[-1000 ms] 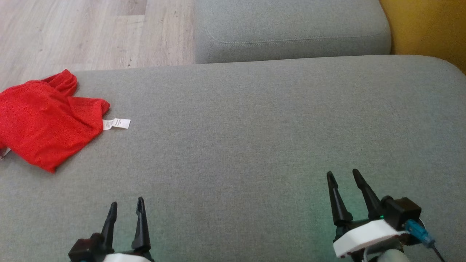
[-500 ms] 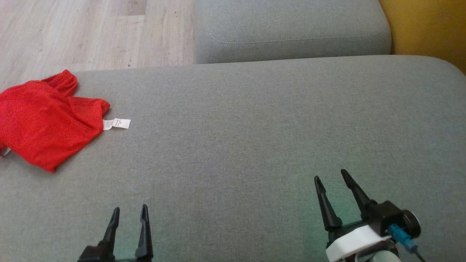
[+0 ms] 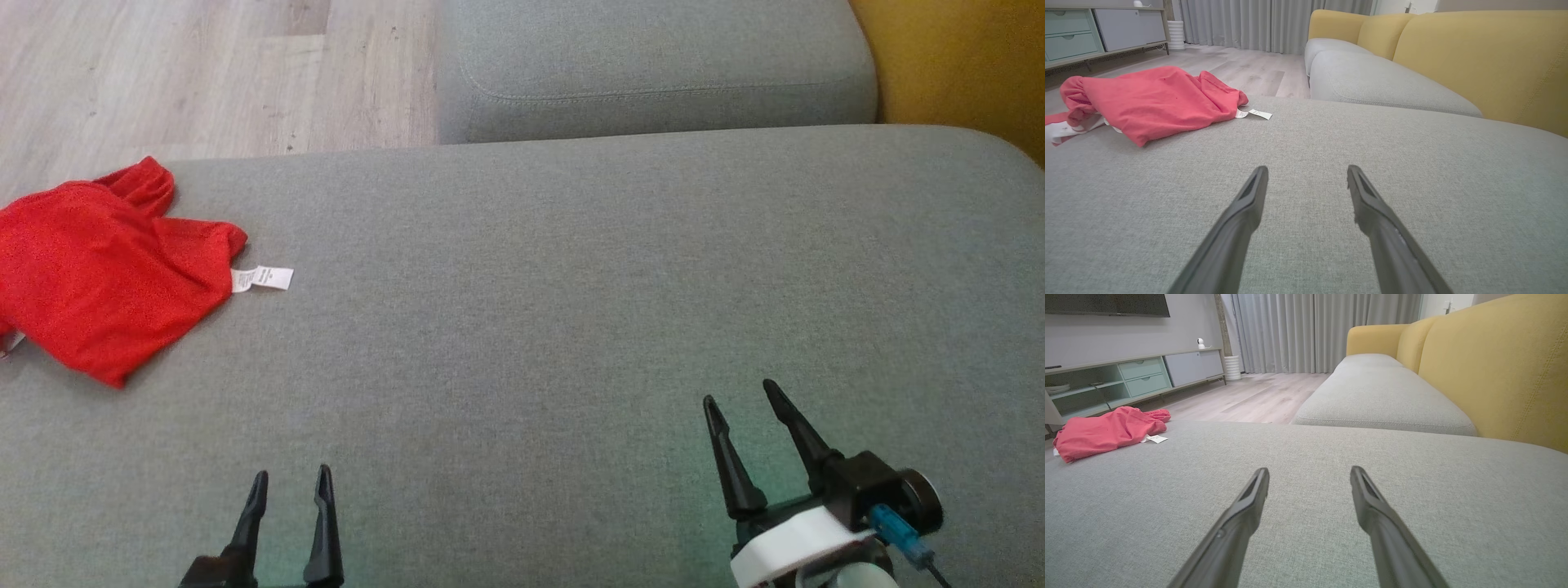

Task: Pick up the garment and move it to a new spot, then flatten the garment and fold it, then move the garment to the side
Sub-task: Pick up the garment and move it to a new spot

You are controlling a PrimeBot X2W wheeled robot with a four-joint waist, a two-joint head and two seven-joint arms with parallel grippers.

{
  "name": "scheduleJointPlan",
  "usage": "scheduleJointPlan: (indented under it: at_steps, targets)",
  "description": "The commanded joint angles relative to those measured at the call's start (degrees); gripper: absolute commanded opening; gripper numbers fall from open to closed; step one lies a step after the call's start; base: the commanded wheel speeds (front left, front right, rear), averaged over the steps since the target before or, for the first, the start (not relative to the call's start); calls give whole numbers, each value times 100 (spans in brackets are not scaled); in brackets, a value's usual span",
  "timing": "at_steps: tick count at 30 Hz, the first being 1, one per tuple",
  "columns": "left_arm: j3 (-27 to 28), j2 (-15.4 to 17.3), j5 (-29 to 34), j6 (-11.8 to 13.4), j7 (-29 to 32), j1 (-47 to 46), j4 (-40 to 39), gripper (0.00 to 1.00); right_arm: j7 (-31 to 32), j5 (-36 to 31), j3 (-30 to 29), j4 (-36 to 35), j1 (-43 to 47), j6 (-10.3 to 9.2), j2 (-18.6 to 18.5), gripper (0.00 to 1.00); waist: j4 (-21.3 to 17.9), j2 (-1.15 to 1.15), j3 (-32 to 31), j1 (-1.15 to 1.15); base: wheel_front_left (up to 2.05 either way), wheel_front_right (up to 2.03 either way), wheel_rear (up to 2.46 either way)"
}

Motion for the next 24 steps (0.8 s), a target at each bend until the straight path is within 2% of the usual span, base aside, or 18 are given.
scheduleJointPlan:
  at_steps: [1, 14, 18, 24]
  targets:
    - [132, 74, -46, 29, -71, -227, -164, 100, -69, 5, 99, -166, -233, 24, -48, 100, 2, 0, -4, 0, 0, 0, 0]
    - [91, 109, -100, 62, -69, -244, -194, 100, -69, 48, 37, -182, -208, 24, -48, 100, 88, 0, -45, 0, 0, 0, 0]
    - [84, 133, -103, 86, -66, -269, -227, 100, -69, 75, -24, -234, -144, 24, -48, 100, 353, 0, -69, 0, 0, 0, 0]
    - [91, 186, -105, 143, -39, -265, -363, 100, -69, 109, -42, -262, -112, 24, -48, 100, 974, 0, -110, 0, 0, 0, 0]
